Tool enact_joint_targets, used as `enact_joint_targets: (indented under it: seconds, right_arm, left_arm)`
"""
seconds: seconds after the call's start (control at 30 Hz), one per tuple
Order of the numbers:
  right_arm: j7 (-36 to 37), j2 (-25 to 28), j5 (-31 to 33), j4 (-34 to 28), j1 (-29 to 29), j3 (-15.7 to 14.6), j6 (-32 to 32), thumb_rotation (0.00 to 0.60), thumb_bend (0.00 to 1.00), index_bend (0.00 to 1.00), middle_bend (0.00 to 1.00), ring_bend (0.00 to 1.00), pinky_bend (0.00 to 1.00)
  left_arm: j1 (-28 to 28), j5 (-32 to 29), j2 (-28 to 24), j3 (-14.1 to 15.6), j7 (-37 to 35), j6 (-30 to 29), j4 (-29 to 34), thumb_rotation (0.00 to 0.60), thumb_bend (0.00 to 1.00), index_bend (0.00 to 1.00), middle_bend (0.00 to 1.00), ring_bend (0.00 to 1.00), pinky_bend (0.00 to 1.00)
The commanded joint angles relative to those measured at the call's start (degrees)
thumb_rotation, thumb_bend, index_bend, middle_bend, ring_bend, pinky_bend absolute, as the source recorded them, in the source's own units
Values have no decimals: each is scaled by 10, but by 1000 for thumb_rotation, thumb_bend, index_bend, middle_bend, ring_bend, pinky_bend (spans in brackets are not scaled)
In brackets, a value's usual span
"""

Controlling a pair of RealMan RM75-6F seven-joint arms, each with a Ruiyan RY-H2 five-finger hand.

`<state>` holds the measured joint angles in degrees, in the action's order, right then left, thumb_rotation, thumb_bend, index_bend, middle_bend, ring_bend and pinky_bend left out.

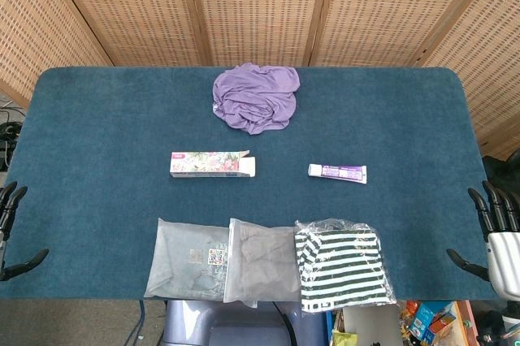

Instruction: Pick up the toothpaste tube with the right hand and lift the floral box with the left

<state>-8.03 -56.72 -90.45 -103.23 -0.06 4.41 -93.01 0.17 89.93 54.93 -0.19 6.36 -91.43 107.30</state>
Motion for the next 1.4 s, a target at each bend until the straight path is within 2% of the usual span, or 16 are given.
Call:
enact_joint_targets:
  seconds: [0.03,0.13,0.3,0.53,0.67,0.83,0.9,1.0,1.1,1.4]
  right_arm:
    - [10,-1,-1,4,1,2,-1,600,0,0,0,0,0]
    - [32,-2,0,10,10,5,12,600,0,0,0,0,0]
    - [75,0,9,21,53,18,72,600,0,0,0,0,0]
    - [70,-2,82,29,168,75,227,600,0,4,20,0,0]
    - [27,-30,137,45,237,105,306,600,0,45,97,8,17]
    - [-59,-98,230,74,312,123,379,600,7,123,180,100,146]
    - [-84,-126,271,86,338,128,401,600,62,163,220,145,196]
    - [-135,-174,338,118,379,131,419,600,166,204,261,188,242]
    - [-178,-216,392,145,408,128,418,600,208,237,292,218,280]
    - [-246,-323,477,230,445,115,374,600,344,309,352,275,287]
  left_arm:
    - [1,0,2,-1,-1,-2,-2,600,178,0,0,0,0]
    - [1,1,3,-1,0,-1,-4,600,179,0,0,0,0]
    - [-2,0,10,-9,0,-4,-9,600,179,0,0,0,0]
    - [-8,-17,25,-22,18,-1,-15,600,179,0,0,0,0]
    - [-17,-44,31,-32,24,15,-20,600,180,0,0,0,0]
    - [-31,-81,37,-46,29,41,-29,600,180,0,0,0,0]
    - [-36,-94,38,-51,29,49,-31,600,180,0,0,0,0]
    - [-41,-109,40,-57,32,57,-33,600,181,0,0,0,0]
    - [-46,-122,42,-60,35,65,-35,600,180,0,0,0,0]
    - [-59,-149,48,-67,48,87,-44,600,181,0,0,0,0]
